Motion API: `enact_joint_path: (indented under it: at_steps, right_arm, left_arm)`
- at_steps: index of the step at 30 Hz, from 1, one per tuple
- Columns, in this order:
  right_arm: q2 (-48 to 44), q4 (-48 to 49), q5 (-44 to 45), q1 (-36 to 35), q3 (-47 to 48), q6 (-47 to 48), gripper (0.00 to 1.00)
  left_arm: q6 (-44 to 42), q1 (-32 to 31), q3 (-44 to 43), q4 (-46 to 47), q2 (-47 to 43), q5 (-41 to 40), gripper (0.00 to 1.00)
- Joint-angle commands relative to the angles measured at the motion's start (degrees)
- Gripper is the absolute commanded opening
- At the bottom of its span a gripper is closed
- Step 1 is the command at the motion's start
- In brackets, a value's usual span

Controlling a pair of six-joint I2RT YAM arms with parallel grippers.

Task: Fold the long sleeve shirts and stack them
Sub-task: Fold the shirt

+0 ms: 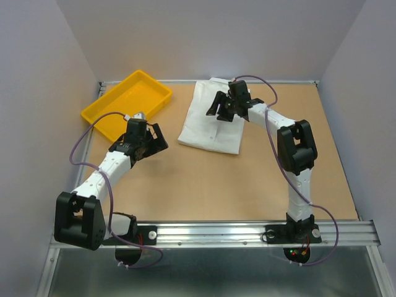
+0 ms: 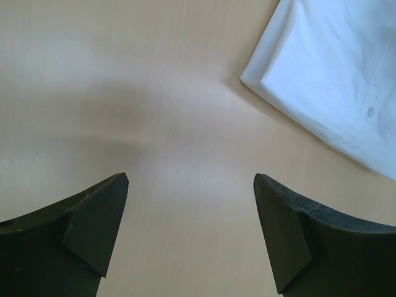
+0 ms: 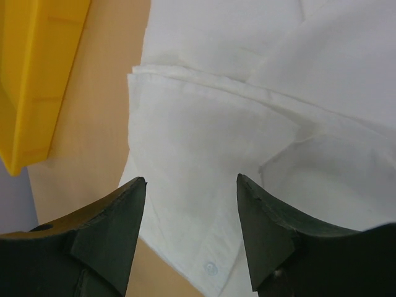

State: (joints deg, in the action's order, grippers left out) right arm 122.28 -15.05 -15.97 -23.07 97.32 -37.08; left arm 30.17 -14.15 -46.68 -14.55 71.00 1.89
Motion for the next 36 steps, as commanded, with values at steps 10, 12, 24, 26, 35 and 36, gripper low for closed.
enact_joint_path:
  at_steps: [10, 12, 24, 26, 35, 36]
  right_arm:
    - [4.5, 1.5, 9.0, 1.2, 0.2, -3.6, 0.67]
    - [4.8, 1.5, 9.0, 1.3, 0.5, -3.7, 0.67]
    - [9.6, 2.0, 0.0, 1.3, 5.6, -2.5, 0.67]
    - [9.6, 2.7, -3.1, 1.2, 6.9, -1.9, 0.66]
    - [10.1, 8.5, -15.9, 1.3, 13.6, 1.2, 0.66]
    - [10.5, 8.7, -16.7, 1.3, 14.4, 1.5, 0.66]
  left_arm:
    - [-0.9, -0.3, 1.9, -0.2, -2.6, -0.5, 0.94]
    - [-1.0, -0.3, 2.1, -0.2, -2.7, -0.5, 0.95]
    - [-0.8, -0.3, 2.3, -0.1, -2.8, -0.4, 0.95]
    - [-0.6, -0.2, 2.3, 0.0, -2.9, -0.6, 0.95]
    - [-0.2, -0.3, 2.5, 0.7, -2.8, 0.4, 0.95]
    - [-0.2, -0.3, 2.5, 0.7, -2.9, 0.5, 0.95]
